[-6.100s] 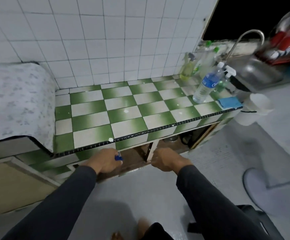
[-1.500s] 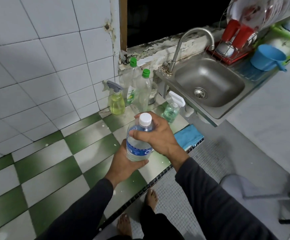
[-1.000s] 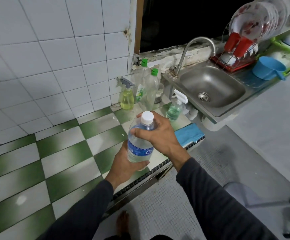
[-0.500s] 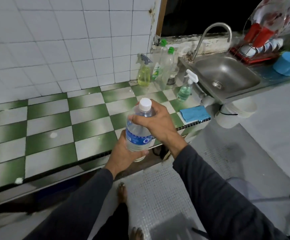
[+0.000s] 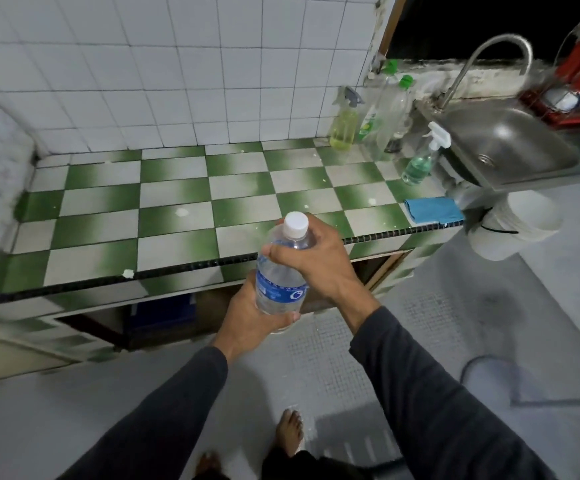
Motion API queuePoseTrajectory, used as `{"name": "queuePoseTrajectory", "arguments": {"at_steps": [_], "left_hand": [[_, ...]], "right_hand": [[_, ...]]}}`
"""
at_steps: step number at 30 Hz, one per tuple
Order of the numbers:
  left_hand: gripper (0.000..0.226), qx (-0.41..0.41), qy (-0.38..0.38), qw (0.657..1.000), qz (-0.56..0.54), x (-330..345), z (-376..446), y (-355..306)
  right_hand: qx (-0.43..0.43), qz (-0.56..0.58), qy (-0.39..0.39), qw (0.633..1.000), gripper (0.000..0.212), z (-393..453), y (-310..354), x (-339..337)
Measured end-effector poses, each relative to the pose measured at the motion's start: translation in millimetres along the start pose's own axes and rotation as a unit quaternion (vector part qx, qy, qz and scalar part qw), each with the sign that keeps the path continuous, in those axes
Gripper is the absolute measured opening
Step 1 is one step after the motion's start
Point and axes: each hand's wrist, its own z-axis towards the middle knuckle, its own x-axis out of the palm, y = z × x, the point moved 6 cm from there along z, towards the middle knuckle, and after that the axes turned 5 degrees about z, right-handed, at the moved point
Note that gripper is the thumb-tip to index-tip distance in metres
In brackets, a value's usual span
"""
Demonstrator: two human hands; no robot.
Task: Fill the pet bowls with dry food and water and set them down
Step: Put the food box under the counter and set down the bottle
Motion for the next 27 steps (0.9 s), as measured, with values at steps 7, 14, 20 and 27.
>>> {"name": "queuePoseTrajectory", "arguments": {"at_steps": [7, 14, 20, 27], "left_hand": [[0.089, -0.012, -0.029, 0.999, 0.014, -58, -62, 21], [0.09, -0.023, -0.052, 0.998, 0.022, -102, -99, 45], [0.095, -0.043, -0.073, 0.996, 0.031, -120, -105, 62], [0.093, -0.072, -0.109, 0.991, 0.016, -122, -88, 88]], "right_hand": [[0.009, 0.02, 0.026, 0.999, 0.041, -35, 1, 73], [0.017, 0.004, 0.053, 0.998, 0.042, -55, -4, 131], [0.017, 0.0, 0.08, 0.997, 0.043, -49, -10, 158], [0.02, -0.024, 0.125, 0.992, 0.046, -17, -32, 174]]}}
